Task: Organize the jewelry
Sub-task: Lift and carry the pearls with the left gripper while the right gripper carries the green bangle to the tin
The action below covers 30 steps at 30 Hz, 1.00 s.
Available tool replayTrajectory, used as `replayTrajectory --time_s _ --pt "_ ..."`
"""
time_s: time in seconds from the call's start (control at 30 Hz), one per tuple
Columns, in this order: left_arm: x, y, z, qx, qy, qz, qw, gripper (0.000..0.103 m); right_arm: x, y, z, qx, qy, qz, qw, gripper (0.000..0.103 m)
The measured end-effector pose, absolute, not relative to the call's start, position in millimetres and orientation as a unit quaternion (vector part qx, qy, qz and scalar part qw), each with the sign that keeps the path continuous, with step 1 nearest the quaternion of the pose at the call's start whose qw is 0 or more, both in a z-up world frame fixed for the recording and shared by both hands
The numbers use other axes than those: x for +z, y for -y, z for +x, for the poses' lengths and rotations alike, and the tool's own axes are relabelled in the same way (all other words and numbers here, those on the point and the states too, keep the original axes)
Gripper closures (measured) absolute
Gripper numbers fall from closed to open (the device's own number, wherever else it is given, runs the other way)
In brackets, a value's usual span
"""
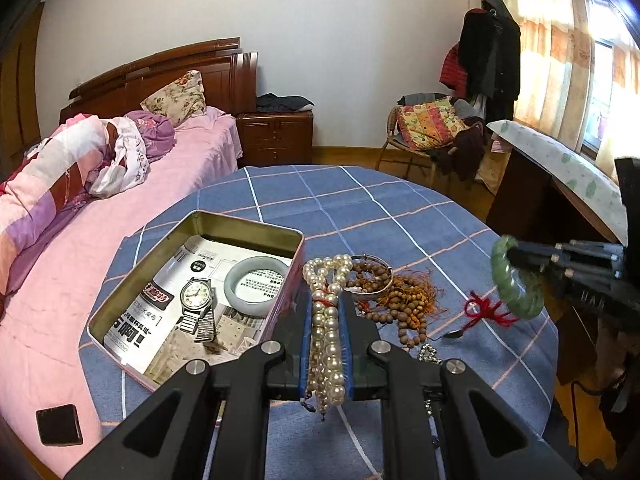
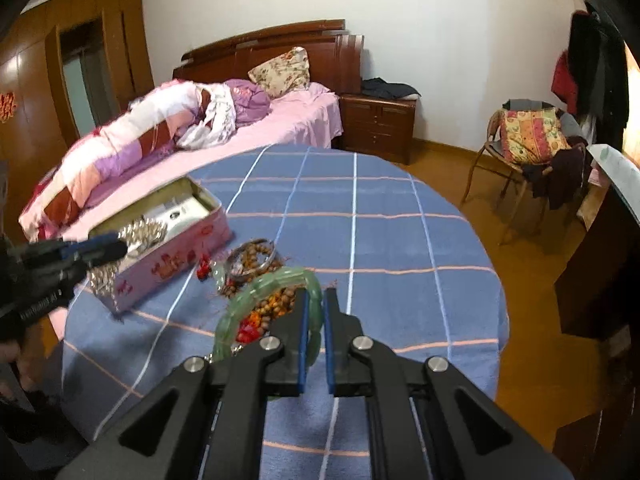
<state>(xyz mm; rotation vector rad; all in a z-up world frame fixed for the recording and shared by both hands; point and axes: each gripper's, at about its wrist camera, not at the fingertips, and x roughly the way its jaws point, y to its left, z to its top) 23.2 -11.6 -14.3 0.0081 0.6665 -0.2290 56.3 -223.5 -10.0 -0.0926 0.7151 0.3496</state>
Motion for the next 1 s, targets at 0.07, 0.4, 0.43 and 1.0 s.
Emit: replayTrajectory --time_s 0.07,0.4,0.43,1.0 --pt "-13.0 11.0 23.8 -0.113 -0.326 0.003 0.939 0.091 -2.5 227.1 55.8 0.174 -0.339 -0.032 0.924 0.094" --pt "-12.6 9.9 23.6 -0.113 -0.326 0.004 0.939 0.091 12.9 225.7 56.5 0.177 -0.315 -0.027 0.932 0.094" --pt "-12.3 9.7 23.1 -0.113 -0.325 0.003 0.939 0.091 15.3 225.6 55.2 0.182 -0.31 -0.023 0.933 0.094" --pt "15.5 -44.5 42.3 -0.048 -0.305 -0.004 0.951 0.091 14.7 134.2 75.7 0.254 -0.326 -0.096 0.905 0.094"
